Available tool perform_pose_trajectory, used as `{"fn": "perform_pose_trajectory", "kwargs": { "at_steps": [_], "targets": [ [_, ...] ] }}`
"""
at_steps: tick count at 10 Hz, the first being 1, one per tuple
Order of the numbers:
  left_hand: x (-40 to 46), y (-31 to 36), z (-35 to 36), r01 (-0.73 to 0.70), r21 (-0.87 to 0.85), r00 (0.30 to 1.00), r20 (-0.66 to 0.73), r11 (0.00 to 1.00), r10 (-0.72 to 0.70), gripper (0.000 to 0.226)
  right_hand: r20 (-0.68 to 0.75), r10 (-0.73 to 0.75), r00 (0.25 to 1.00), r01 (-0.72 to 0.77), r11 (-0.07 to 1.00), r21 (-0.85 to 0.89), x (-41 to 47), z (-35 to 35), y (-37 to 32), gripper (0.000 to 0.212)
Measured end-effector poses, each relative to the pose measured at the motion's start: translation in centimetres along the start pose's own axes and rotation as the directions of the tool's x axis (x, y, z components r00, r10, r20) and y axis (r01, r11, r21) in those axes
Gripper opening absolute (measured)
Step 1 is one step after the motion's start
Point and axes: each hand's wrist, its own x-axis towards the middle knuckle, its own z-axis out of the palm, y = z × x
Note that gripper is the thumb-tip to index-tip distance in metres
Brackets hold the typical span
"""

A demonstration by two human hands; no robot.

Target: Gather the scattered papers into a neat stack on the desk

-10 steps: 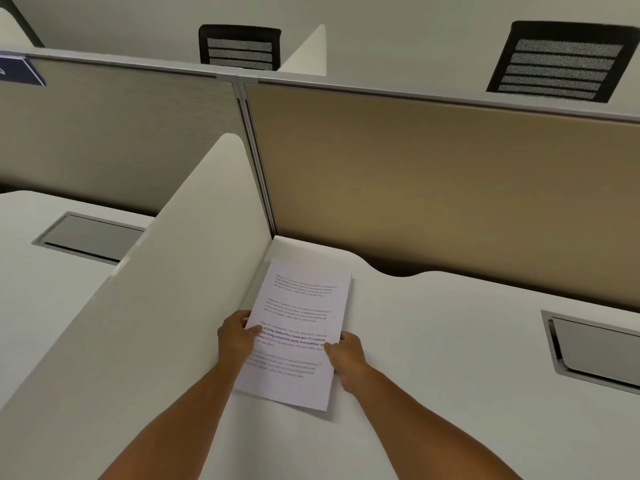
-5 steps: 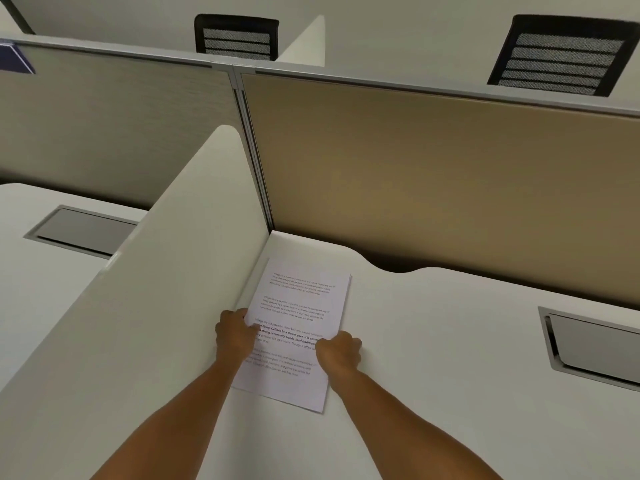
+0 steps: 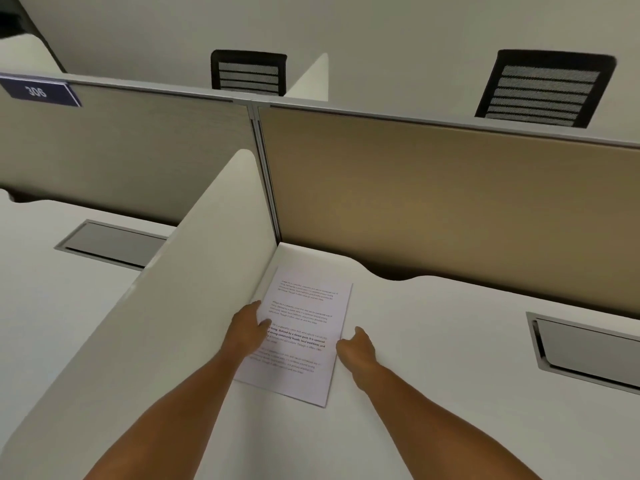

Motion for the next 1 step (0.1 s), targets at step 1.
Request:
{"fn": "perform_pose_trajectory", "kwargs": {
  "at_steps": [1],
  "targets": [
    [-1.46, 1.32, -0.99, -0.056, -0.020, 0.998, -0.019, 0.998, 0.055, 0.059, 0.011, -0.038, 0.999, 0.038, 0.999, -0.023, -1.75, -1.91, -0.02, 0.068]
  ]
}}
